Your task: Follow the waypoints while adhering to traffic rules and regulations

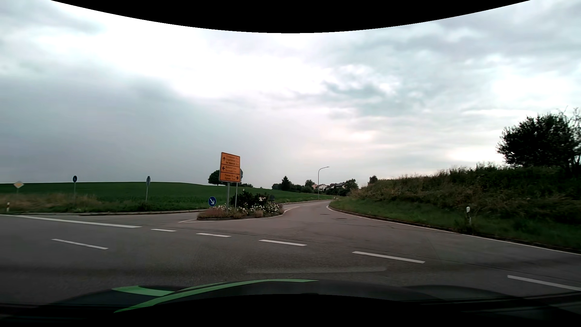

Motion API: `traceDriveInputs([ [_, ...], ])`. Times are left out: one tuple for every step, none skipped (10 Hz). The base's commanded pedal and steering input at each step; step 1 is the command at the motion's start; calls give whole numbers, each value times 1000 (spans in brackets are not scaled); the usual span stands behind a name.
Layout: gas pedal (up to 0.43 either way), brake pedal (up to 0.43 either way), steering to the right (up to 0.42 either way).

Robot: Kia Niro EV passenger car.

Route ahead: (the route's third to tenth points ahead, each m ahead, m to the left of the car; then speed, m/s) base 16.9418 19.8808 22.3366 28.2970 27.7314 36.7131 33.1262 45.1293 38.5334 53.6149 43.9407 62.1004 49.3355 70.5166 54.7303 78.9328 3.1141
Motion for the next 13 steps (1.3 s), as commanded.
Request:
traceDriveInputs([
  [319, 0, -377],
  [319, 0, -377],
  [319, 0, -381],
  [319, 0, -381],
  [319, 0, -380],
  [319, 0, -379],
  [311, 0, -376],
  [311, 0, -363],
  [311, 0, -350],
  [311, 0, -338],
  [311, 0, -334],
  [299, 0, -334],
  [299, 0, -333],
])
